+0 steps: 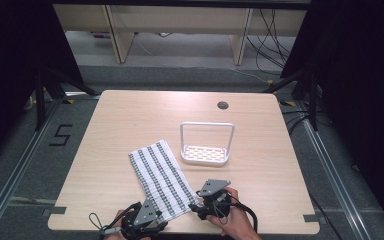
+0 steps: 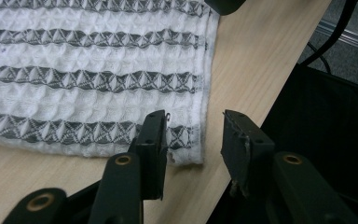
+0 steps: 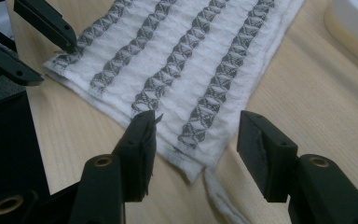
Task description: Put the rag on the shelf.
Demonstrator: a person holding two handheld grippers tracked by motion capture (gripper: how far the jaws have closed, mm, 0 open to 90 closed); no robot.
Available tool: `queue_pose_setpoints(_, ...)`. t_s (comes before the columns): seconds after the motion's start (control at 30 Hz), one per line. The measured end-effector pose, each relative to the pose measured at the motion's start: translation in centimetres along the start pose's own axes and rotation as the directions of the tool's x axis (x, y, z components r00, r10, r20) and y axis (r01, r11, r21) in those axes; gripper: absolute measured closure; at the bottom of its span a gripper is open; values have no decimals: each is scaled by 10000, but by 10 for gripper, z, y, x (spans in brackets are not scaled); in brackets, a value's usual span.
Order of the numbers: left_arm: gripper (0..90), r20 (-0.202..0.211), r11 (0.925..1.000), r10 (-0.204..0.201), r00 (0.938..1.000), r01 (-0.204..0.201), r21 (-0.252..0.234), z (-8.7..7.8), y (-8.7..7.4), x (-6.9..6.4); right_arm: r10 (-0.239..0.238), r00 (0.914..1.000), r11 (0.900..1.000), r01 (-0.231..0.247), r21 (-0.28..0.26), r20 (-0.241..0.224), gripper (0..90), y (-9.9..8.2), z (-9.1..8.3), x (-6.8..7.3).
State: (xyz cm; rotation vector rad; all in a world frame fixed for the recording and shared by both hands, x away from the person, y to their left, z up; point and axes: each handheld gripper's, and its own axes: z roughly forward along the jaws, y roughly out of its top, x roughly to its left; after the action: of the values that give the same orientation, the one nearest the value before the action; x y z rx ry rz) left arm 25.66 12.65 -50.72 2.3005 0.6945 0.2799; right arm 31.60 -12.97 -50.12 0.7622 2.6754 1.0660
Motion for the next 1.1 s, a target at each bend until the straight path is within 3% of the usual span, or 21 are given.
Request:
queue_pose_setpoints(0.07,607,100,9998,-192,9998,192,50,3,0,0,-184,9998,9998,184,-3,22,483,0,3,-2)
queue_pose_setpoints(0.27,655,9,9997,161,9999,-161,171,3,0,3,-104,9999,9998,102,179,105,514,0,9,-2)
queue_pose_setpoints(0.4,697,-11,9997,-25,10000,25,225,3,0,4,-211,9997,9997,210,123,105,546,-1,11,-3)
queue_pose_setpoints(0.43,713,-119,9995,216,9997,-214,238,2,0,5,-109,9999,9999,108,114,78,566,-1,10,-3)
queue_pose_setpoints(0.47,733,-138,9996,192,9997,-189,231,2,0,5,105,9997,9994,-111,315,199,594,-1,9,-2)
queue_pose_setpoints(0.5,774,-174,9995,221,9996,-217,231,2,0,5,161,9999,9996,-161,234,5,638,-1,8,-1)
queue_pose_setpoints(0.57,794,-282,9993,304,9991,-298,208,3,0,6,64,10000,10000,-64,54,27,667,-1,10,-2)
queue_pose_setpoints(0.6,829,-272,9992,369,9989,-365,150,2,0,5,65,10000,9999,-64,133,-15,728,-1,9,-3)
queue_pose_setpoints(0.7,846,-329,9988,415,9986,-406,259,3,0,4,238,9995,9997,-237,55,-222,782,-1,10,-3)
queue_pose_setpoints(0.73,851,-344,9978,636,9974,-630,190,3,0,4,439,9988,9990,-441,-83,-224,806,-1,12,-3)
queue_pose_setpoints(0.8,861,-289,9988,446,9986,-441,199,3,0,3,581,9976,9983,-580,50,-389,848,0,11,-3)
queue_pose_setpoints(0.87,864,-251,9982,564,9981,-558,210,2,1,5,621,9969,9981,-620,54,-473,853,0,11,-2)
queue_pose_setpoints(0.9,866,-218,9995,300,9993,-298,92,1,1,5,481,9979,9988,-481,3,-437,860,0,10,-2)
queue_pose_setpoints(1.0,868,-289,9990,424,9987,-429,-151,-5,4,5,523,9976,9977,-542,-416,-460,863,2,7,-2)
queue_pose_setpoints(1.03,868,-369,9976,678,9970,-682,-105,-8,6,7,656,9964,9973,-672,-298,-544,863,3,4,-2)
queue_pose_setpoints(1.1,868,-357,9979,588,9976,-597,-258,-11,7,7,503,9975,9979,-522,-371,-499,864,4,2,-3)
